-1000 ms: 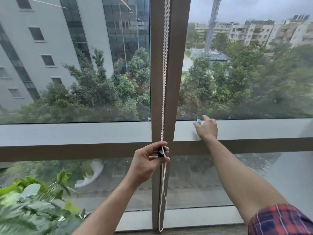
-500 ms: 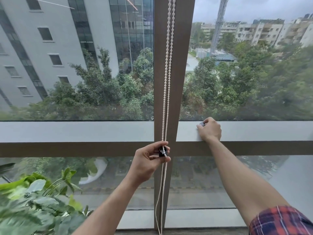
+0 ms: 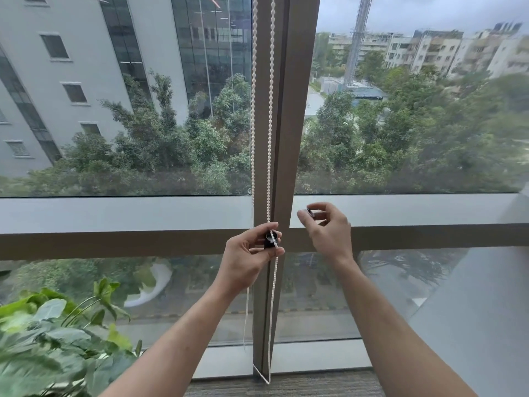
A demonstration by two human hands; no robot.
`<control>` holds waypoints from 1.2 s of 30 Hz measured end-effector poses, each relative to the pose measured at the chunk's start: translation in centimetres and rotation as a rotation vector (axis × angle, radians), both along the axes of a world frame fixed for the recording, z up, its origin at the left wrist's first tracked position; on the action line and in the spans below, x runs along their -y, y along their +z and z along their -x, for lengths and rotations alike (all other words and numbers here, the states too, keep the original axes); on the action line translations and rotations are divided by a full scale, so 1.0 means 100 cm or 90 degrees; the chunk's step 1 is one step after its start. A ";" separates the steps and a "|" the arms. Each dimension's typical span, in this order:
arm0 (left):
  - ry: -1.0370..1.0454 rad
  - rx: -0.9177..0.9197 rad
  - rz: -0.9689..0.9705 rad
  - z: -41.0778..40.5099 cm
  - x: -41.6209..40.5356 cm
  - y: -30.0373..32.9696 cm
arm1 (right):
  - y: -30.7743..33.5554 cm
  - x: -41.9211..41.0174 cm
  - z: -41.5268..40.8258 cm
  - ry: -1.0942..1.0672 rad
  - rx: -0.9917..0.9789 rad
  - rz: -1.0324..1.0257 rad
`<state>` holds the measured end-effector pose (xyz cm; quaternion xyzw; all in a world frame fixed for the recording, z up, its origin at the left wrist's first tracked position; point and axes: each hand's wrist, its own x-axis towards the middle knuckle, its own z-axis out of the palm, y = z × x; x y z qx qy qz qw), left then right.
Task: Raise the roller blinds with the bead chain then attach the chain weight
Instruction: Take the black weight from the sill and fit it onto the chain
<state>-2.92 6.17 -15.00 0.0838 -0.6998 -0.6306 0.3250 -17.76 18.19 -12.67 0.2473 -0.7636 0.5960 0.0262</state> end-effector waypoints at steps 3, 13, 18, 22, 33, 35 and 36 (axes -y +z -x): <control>0.005 0.000 -0.008 0.000 0.000 0.001 | 0.005 -0.004 -0.028 0.051 -0.040 0.027; -0.039 -0.032 -0.012 -0.008 -0.012 0.007 | 0.007 -0.008 -0.082 0.062 -0.216 0.002; -0.040 -0.045 -0.008 -0.011 -0.015 0.009 | 0.008 -0.008 -0.090 0.023 -0.295 -0.038; -0.043 -0.052 -0.001 -0.014 -0.015 0.012 | 0.009 -0.006 -0.093 0.023 -0.307 -0.031; -0.043 -0.036 0.013 -0.015 -0.011 0.009 | 0.011 -0.007 -0.098 0.060 -0.294 -0.024; -0.046 -0.038 0.018 -0.016 -0.011 0.008 | 0.012 -0.007 -0.098 0.053 -0.294 -0.025; -0.046 -0.038 0.018 -0.017 -0.011 0.007 | 0.012 -0.008 -0.098 0.050 -0.295 -0.021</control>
